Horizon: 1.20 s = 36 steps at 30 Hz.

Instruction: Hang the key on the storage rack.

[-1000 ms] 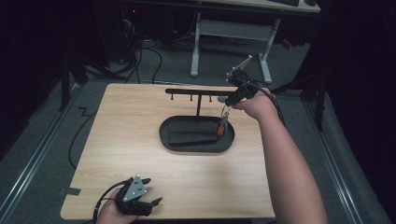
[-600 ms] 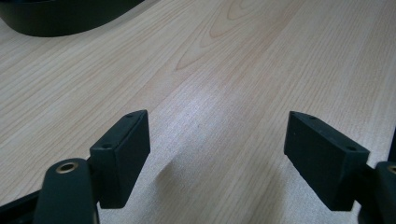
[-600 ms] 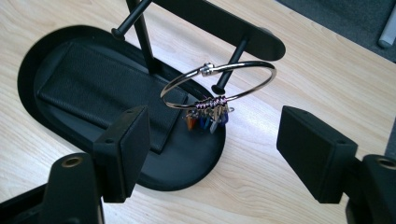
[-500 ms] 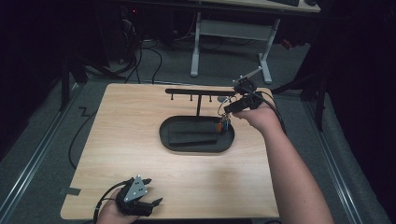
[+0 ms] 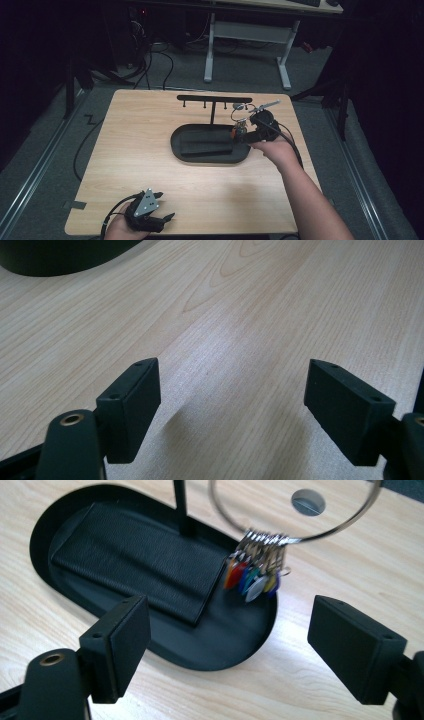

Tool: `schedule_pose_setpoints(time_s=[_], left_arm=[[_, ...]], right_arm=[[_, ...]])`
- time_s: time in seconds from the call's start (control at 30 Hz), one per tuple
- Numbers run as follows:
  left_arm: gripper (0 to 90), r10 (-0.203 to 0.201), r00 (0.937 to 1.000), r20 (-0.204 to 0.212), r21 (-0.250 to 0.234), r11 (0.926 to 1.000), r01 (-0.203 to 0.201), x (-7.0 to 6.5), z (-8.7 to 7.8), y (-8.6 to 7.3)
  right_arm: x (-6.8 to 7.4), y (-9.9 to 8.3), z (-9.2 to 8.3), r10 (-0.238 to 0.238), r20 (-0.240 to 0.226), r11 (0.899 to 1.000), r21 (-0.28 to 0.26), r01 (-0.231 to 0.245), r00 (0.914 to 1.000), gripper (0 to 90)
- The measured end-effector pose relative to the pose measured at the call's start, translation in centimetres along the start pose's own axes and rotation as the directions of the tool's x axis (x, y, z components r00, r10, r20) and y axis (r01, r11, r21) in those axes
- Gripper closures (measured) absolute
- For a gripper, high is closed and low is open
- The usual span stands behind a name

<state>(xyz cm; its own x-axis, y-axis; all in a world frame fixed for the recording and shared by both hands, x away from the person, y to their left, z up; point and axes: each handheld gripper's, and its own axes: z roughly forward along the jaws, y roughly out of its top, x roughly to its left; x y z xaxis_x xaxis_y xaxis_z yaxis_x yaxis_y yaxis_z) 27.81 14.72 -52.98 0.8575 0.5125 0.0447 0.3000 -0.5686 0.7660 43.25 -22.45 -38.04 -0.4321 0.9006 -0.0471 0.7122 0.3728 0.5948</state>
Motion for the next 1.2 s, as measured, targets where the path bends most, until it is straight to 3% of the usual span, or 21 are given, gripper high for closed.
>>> schedule_pose_setpoints(time_s=[0.53, 0.73, 0.93, 1.1, 1.2], left_arm=[[23.6, 0.001, 1.0000, -0.004, -0.011, 0.9999, -0.001, -0.1, 0.0, -0.1], [23.6, -0.005, 1.0000, 0.000, -0.024, 0.9997, 0.005, 0.0, 0.0, -0.1], [24.0, -0.031, 0.9995, 0.008, -0.066, 0.9974, 0.031, 0.0, -0.2, 0.0], [24.1, -0.053, 0.9985, 0.016, -0.075, 0.9957, 0.054, 0.0, -0.2, 0.0], [24.1, -0.072, 0.9972, 0.019, -0.084, 0.9937, 0.074, 0.0, -0.1, 0.0]], right_arm=[[2.2, -7.4, 2.3, -0.035, -0.031, 0.997, -0.072, 0.033, 0.9989, 14.2], [2.7, -12.1, 1.6, -0.009, -0.065, 0.978, -0.211, -0.005, 0.9979, 14.3], [2.5, -16.4, 1.5, 0.027, -0.071, 0.963, -0.266, -0.045, 0.9971, 14.3], [2.0, -19.1, 0.8, 0.023, -0.054, 0.953, -0.299, -0.038, 0.9983, 14.3], [1.7, -20.8, -0.2, 0.049, -0.044, 0.936, -0.348, -0.061, 0.9979, 14.4]])
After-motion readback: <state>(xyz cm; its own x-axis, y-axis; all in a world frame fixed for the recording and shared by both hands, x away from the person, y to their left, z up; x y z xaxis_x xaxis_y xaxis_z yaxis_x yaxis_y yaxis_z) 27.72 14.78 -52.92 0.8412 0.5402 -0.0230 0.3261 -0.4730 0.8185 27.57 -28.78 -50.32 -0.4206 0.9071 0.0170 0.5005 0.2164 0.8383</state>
